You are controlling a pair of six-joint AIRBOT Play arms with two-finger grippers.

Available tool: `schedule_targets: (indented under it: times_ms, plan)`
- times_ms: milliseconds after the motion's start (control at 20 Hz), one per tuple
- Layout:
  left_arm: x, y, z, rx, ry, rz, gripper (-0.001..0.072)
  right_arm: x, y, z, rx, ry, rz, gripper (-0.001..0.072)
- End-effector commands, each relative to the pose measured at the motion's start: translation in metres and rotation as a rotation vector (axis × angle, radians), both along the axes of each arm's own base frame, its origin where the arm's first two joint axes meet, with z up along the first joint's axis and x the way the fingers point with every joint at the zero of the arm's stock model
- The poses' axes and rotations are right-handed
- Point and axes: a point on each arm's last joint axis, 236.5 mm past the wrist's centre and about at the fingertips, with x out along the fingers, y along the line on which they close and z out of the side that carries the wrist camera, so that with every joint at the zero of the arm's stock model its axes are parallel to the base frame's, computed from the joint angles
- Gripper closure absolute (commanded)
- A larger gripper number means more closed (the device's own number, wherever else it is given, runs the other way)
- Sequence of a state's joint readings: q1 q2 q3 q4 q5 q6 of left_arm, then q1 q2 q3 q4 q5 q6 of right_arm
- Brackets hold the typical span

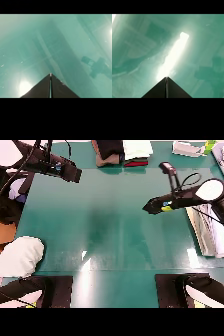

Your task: Fold the shirts.

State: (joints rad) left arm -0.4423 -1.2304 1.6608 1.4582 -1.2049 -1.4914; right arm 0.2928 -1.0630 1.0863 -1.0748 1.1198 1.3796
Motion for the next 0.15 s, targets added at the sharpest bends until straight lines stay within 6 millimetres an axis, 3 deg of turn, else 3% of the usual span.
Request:
schedule_targets:
  times_ms: [0,100]
  plan:
    - [0.0,0.0,0.0005,0.0,-0.002,0.0,0.068,-0.0077,0.0126,-0.0112,-0.008,0.037,0.041,0.0691]
    - [0.0,0.0,0.0005,0.0,-0.002,0.0,0.068,-0.0078,0.0136,-0.0106,-0.003,0.037,0.04,0.0691]
